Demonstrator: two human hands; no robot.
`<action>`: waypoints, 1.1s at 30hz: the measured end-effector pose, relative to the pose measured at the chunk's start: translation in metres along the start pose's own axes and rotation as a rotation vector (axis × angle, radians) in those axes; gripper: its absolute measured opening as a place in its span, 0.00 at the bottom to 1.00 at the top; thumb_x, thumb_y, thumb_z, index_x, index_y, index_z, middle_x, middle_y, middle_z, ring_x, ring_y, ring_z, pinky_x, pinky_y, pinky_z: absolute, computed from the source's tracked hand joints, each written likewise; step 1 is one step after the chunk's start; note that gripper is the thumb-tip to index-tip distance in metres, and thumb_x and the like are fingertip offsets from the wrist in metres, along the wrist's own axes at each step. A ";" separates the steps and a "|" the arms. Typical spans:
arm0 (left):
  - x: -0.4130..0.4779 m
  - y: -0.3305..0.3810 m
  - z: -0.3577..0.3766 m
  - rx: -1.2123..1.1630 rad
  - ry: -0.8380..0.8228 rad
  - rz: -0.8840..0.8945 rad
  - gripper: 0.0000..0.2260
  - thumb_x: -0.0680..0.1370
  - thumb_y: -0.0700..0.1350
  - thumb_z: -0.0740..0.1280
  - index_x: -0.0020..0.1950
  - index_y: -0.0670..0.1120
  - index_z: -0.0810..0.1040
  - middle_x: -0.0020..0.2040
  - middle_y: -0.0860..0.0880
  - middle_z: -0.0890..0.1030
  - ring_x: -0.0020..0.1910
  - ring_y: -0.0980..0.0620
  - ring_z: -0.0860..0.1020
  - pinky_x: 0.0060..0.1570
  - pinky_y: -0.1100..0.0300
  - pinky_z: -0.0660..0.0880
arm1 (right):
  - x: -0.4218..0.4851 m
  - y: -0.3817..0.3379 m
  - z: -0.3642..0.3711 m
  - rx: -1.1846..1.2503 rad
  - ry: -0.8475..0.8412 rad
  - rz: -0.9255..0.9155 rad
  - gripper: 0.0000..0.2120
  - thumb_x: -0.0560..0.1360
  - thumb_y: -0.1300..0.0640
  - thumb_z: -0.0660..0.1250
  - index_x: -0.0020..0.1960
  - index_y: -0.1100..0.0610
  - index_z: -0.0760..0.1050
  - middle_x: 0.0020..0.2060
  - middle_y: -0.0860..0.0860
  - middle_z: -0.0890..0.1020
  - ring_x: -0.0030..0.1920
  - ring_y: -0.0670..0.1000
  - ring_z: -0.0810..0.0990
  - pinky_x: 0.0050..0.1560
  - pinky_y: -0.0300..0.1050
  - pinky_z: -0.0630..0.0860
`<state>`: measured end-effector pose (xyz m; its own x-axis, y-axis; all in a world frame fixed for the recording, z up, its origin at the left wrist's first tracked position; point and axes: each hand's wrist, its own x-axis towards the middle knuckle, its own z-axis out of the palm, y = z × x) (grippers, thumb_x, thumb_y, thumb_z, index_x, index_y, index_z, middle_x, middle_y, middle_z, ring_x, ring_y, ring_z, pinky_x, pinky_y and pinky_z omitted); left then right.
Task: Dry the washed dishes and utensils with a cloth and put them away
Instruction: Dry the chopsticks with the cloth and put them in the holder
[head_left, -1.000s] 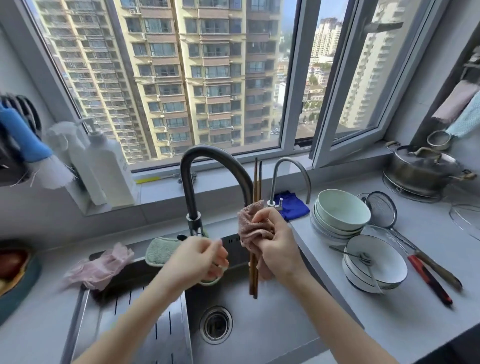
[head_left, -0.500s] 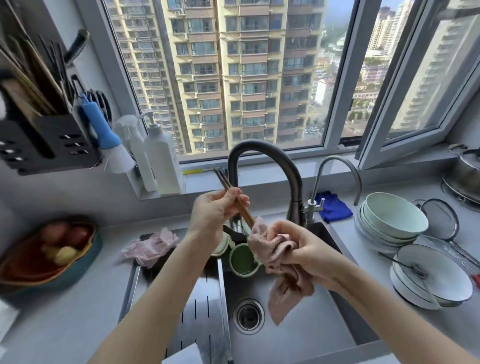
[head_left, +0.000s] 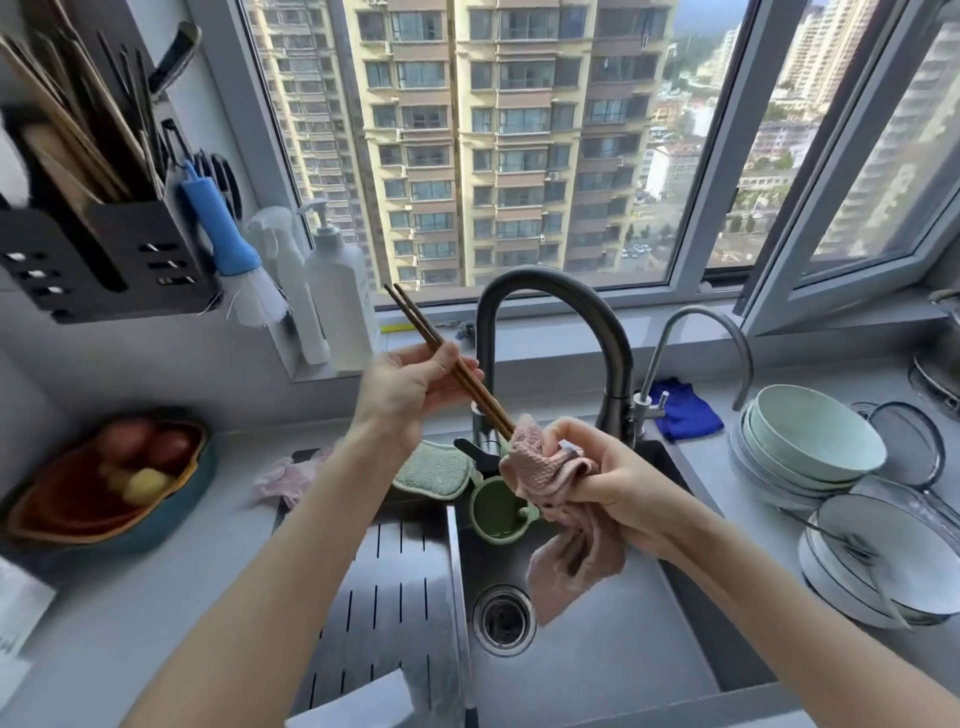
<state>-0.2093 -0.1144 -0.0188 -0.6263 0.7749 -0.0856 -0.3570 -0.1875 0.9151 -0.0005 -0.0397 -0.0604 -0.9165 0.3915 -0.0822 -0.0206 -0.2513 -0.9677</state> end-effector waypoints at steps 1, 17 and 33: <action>0.005 0.011 -0.009 -0.026 0.078 0.026 0.03 0.74 0.37 0.67 0.44 0.37 0.77 0.33 0.44 0.84 0.34 0.46 0.84 0.33 0.55 0.80 | -0.001 0.001 -0.003 -0.065 0.017 0.012 0.18 0.71 0.81 0.59 0.44 0.58 0.72 0.43 0.62 0.73 0.41 0.59 0.73 0.40 0.47 0.77; 0.048 0.232 -0.133 0.439 0.444 0.698 0.08 0.71 0.36 0.73 0.39 0.44 0.75 0.35 0.46 0.80 0.31 0.51 0.81 0.30 0.58 0.80 | 0.157 -0.092 0.098 -1.112 0.148 -0.413 0.40 0.72 0.71 0.64 0.69 0.33 0.61 0.49 0.38 0.77 0.45 0.40 0.77 0.37 0.24 0.71; 0.119 0.305 -0.170 0.960 0.619 0.744 0.11 0.70 0.42 0.76 0.45 0.37 0.78 0.41 0.40 0.82 0.41 0.39 0.81 0.45 0.48 0.78 | 0.242 -0.109 0.149 -1.075 0.099 -0.440 0.37 0.68 0.72 0.55 0.67 0.38 0.67 0.47 0.36 0.76 0.43 0.37 0.77 0.41 0.24 0.70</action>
<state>-0.5110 -0.1821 0.1832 -0.7532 0.2333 0.6151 0.6577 0.2482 0.7112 -0.2795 -0.0492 0.0607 -0.8783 0.3378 0.3384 0.0639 0.7844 -0.6170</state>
